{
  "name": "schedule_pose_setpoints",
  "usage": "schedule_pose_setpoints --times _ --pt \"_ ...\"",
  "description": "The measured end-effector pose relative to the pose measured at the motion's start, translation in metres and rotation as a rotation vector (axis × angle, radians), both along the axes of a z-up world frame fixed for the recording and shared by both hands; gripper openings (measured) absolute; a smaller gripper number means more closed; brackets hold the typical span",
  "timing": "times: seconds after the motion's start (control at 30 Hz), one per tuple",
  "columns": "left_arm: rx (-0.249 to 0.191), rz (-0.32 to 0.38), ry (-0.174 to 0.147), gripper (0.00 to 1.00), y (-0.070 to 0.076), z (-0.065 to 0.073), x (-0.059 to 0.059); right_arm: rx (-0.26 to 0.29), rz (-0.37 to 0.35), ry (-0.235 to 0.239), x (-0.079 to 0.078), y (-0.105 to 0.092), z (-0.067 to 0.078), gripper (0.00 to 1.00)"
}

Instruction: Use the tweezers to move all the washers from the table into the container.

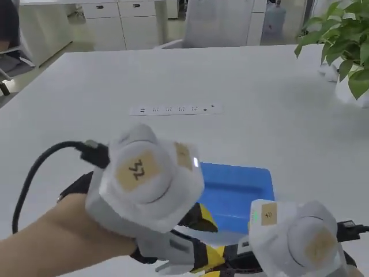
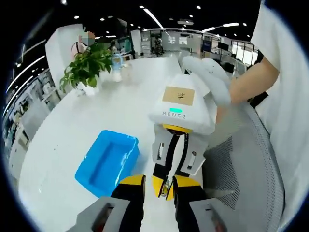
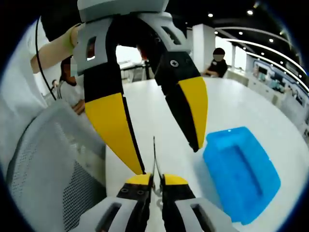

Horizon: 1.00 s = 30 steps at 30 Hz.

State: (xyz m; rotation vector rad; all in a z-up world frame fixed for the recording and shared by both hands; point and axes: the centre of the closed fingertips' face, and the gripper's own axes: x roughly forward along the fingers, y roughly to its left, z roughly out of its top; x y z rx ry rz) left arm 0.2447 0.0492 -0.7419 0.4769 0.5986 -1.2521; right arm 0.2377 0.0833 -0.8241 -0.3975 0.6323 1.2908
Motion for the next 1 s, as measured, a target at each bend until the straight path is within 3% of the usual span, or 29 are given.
schedule_pose_setpoints --times 0.1,0.2,0.23,0.33,0.4,0.43,0.57,0.6,0.67,0.77,0.83,0.9,0.93,0.97,1.0 --pt "-0.120 0.109 0.005 0.24 0.009 0.010 -0.004 0.020 -0.037 0.028 0.003 -0.002 0.000 0.03" --pt "-0.260 0.259 0.002 0.38 0.023 0.021 -0.007 0.045 -0.083 0.061 0.006 -0.004 0.000 0.03" --pt "-0.276 0.275 0.003 0.42 0.025 0.022 -0.007 0.046 -0.086 0.060 0.006 -0.005 0.000 0.03" --pt "-0.389 0.411 0.005 0.51 0.041 0.027 -0.013 0.056 -0.113 0.072 0.007 -0.005 0.000 0.03" --pt "-0.440 0.487 -0.009 0.56 0.050 0.029 -0.016 0.066 -0.139 0.077 0.009 -0.006 0.001 0.03" --pt "-0.444 0.512 -0.023 0.60 0.054 0.028 -0.017 0.076 -0.149 0.083 0.009 -0.006 0.001 0.03" --pt "-0.426 0.640 -0.138 0.85 0.070 0.024 -0.014 0.133 -0.220 0.135 0.012 -0.008 0.001 0.03" --pt "-0.422 0.651 -0.144 0.88 0.071 0.022 -0.015 0.140 -0.230 0.143 0.013 -0.009 0.001 0.03" --pt "-0.434 0.685 -0.162 0.89 0.074 0.022 -0.016 0.153 -0.250 0.157 0.013 -0.013 0.001 0.03" --pt "-0.522 0.738 -0.196 0.90 0.074 0.029 -0.014 0.152 -0.261 0.142 0.014 -0.016 0.005 0.03" --pt "-0.521 0.735 -0.217 0.92 0.073 0.027 -0.015 0.174 -0.280 0.148 0.015 -0.016 0.010 0.03" --pt "-0.494 0.716 -0.259 0.94 0.071 0.028 -0.014 0.192 -0.294 0.147 0.016 -0.017 0.016 0.03" --pt "-0.501 0.711 -0.297 0.97 0.069 0.032 -0.012 0.199 -0.298 0.141 0.016 -0.017 0.020 0.03" --pt "-0.507 0.708 -0.316 0.99 0.069 0.035 -0.012 0.202 -0.300 0.140 0.016 -0.018 0.022 0.03" --pt "-0.510 0.710 -0.315 0.99 0.068 0.036 -0.014 0.206 -0.301 0.136 0.016 -0.018 0.025 0.03"
